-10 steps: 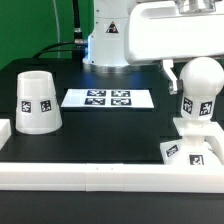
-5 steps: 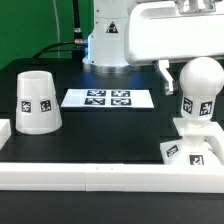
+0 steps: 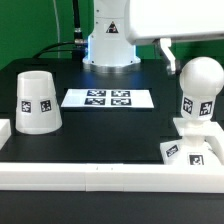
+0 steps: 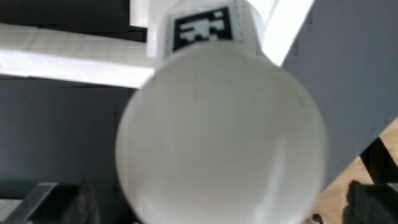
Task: Assemble lamp
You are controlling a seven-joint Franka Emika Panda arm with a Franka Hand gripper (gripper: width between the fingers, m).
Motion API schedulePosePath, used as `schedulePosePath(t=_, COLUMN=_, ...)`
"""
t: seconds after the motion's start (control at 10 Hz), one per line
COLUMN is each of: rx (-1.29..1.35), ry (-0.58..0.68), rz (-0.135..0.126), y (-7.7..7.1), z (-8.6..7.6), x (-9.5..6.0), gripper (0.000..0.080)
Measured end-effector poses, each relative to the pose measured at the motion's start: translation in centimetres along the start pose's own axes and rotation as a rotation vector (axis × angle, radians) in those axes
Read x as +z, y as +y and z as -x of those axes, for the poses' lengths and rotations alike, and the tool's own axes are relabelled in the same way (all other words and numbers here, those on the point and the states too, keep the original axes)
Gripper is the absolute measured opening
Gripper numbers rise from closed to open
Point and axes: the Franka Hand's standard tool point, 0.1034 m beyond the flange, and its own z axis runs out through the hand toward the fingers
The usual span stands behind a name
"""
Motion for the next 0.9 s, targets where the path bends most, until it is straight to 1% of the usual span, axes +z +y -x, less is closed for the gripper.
schedulePosePath(t=0.1, rx=0.0, ry=-0.004, rz=-0.001, y=0.0, z=-0.7, x=-0.5, gripper=0.0699)
schedulePosePath(t=0.4, rx=0.0, ry=-0.028, rz=-0.005, y=0.0, z=-0.4, x=-0.2, gripper=0.0699)
schedulePosePath(t=0.5, rx=-0.008, ry=-0.038, rz=-0.002, y=0.3, z=0.0, x=0.3, gripper=0.0699)
schedulePosePath(t=0.6, rx=-0.008, ry=-0.15, rz=-0.016, y=0.3, z=0.9, x=0.7, gripper=0.0699)
schedulePosePath(t=0.7, rx=-0.005, ry=-0.219, rz=-0.025, y=0.5, z=0.5, x=0.6, gripper=0.0699)
schedulePosePath(t=0.8, rx=-0.002, ry=-0.253, rz=-0.028, y=0.6, z=0.3, x=0.8, gripper=0.0699)
schedulePosePath(t=0.9, rx=-0.003, ry=-0.344, rz=-0.041, y=0.4, z=1.0, x=0.9, gripper=0.0699)
